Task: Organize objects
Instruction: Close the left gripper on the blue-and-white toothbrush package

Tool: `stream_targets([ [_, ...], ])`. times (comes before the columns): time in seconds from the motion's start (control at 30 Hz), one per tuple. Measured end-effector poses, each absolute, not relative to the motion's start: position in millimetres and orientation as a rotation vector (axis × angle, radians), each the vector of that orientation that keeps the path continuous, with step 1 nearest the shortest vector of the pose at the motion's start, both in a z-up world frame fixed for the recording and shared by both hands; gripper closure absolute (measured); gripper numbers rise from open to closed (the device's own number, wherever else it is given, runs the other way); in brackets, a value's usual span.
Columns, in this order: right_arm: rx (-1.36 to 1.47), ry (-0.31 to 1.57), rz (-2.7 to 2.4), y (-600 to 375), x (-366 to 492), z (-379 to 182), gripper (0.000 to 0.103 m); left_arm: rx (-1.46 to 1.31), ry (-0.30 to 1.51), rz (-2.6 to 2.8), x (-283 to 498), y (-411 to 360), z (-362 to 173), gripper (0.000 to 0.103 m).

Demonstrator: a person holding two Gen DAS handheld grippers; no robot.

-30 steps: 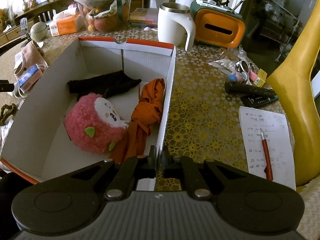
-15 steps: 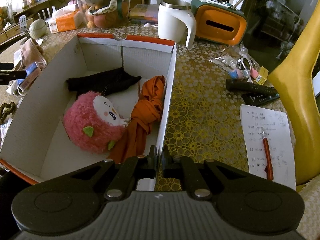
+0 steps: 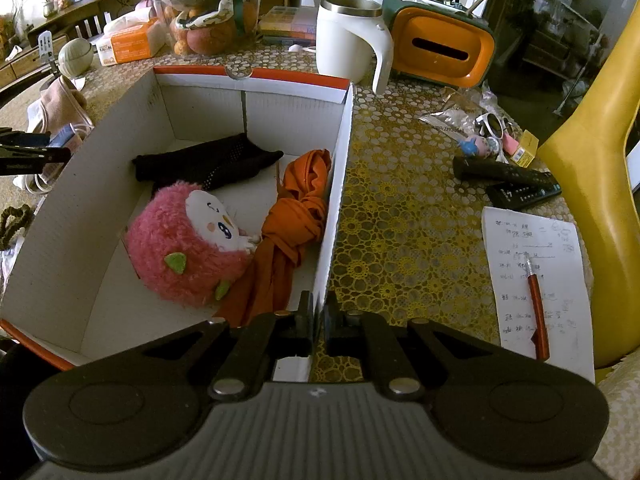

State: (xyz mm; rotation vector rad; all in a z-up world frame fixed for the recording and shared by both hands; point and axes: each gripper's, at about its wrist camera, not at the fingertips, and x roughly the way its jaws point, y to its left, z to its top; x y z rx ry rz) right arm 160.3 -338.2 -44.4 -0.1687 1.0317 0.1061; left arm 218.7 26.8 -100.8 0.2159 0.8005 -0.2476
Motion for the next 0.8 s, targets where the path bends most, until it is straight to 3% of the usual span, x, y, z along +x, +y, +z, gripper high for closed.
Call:
stream_targets([
  [0.13, -0.170, 1.031, 0.106, -338, 160, -44, 0.098, 0.213, 0.778, -0.262, 216, 26, -97, 0.073],
  [0.23, -0.170, 1.031, 0.106, -338, 160, -44, 0.098, 0.224, 0.782, -0.258, 215, 23, -95, 0.075],
  [0.33, -0.174, 1.027, 0.105, -338, 160, -44, 0.098, 0.245, 0.792, -0.243, 216, 21, -96, 0.062],
  [0.43, -0.175, 1.027, 0.106, -338, 161, -44, 0.098, 0.232, 0.802, -0.234, 218, 23, -97, 0.058],
  [0.53, -0.174, 1.027, 0.106, -338, 160, -44, 0.098, 0.231, 0.815, -0.222, 221, 24, -101, 0.048],
  [0.8, -0.167, 1.028, 0.109, -338, 161, -44, 0.098, 0.223, 0.829, -0.223, 226, 25, -107, 0.047],
])
